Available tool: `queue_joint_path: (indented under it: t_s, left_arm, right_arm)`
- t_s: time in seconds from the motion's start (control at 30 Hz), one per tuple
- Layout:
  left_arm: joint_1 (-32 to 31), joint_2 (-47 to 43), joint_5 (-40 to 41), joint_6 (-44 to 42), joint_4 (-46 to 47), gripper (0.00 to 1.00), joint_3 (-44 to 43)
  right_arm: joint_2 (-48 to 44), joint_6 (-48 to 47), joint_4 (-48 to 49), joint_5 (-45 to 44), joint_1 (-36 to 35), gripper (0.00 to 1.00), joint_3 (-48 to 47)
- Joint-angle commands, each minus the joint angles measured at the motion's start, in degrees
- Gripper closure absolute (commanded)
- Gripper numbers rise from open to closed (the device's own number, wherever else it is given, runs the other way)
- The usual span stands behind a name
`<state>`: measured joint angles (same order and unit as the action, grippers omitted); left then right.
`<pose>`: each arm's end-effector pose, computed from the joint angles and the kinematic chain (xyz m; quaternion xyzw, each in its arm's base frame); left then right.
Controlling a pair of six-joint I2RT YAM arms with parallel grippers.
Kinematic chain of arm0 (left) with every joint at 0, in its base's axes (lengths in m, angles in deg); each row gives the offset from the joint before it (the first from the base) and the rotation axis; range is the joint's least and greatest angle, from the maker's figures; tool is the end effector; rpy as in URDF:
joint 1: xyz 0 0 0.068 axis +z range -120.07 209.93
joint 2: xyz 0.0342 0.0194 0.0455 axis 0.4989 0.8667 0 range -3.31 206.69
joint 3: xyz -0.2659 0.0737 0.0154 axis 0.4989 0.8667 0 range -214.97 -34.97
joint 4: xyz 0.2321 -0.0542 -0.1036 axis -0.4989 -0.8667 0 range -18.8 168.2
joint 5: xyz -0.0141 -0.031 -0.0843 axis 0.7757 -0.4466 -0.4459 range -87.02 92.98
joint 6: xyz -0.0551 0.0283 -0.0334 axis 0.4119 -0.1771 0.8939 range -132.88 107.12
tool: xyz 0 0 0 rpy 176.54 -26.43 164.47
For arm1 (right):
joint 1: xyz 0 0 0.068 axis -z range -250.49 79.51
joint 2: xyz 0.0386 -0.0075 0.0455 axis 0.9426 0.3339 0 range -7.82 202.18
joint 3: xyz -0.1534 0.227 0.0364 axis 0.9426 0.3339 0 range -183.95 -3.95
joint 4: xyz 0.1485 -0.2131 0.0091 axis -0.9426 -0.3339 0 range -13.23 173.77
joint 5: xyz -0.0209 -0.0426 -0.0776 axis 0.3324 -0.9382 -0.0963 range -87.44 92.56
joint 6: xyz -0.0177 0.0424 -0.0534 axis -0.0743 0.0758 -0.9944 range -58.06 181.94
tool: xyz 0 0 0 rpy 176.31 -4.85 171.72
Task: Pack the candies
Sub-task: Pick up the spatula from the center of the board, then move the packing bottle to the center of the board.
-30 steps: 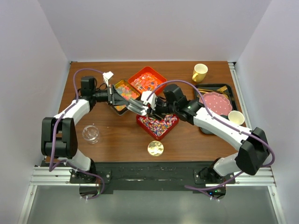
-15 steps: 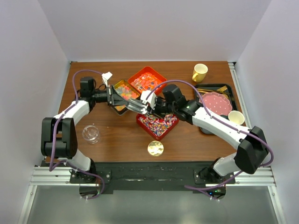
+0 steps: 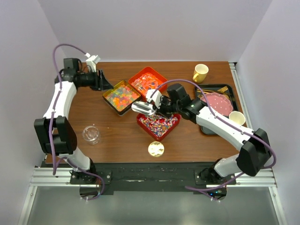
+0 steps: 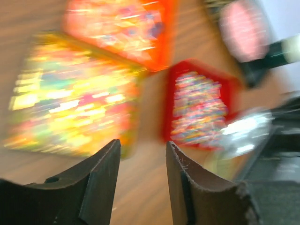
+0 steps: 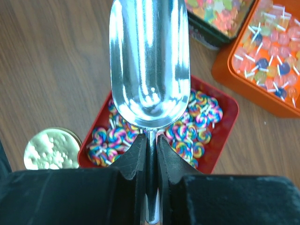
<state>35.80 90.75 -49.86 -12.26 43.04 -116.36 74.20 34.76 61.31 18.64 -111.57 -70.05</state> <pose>0.3652 -0.0085 0.3051 0.1125 0.8433 -0.4000 0.3408 0.2418 0.2319 0.2892 -0.5505 0.7037 0.1772 0.4128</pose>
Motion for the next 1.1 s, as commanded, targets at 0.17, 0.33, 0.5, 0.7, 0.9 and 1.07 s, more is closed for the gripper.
queue_joint_path:
  t_s: [0.17,0.33,0.5,0.7,0.9,1.07]
  left_arm:
    - [12.6,-0.6,26.5,-45.3,-30.4,0.5,-2.6]
    - [16.7,-4.1,30.9,-54.5,-36.2,0.5,2.9]
    - [16.5,-7.9,33.0,-56.5,-32.8,0.49,12.4]
    - [16.2,-10.5,34.6,-54.9,-23.4,0.49,21.1]
    - [10.1,-10.7,32.7,-52.8,-20.6,0.52,25.6]
    - [2.4,-12.5,31.0,-50.8,-18.6,0.62,28.9]
  right_arm:
    - [-7.3,-3.0,-6.2,0.2,2.9,1.0,-0.1]
    - [-8.3,-2.1,-4.6,0.4,3.6,1.0,1.2]
    - [-8.5,-0.9,-3.4,1.1,4.1,1.0,2.6]
    - [-8.5,-0.9,-3.3,1.4,4.1,1.0,2.6]
    - [-9.1,-0.9,-3.1,1.4,4.2,1.0,3.1]
    - [-10.6,-0.6,-2.9,0.6,4.1,1.0,4.8]
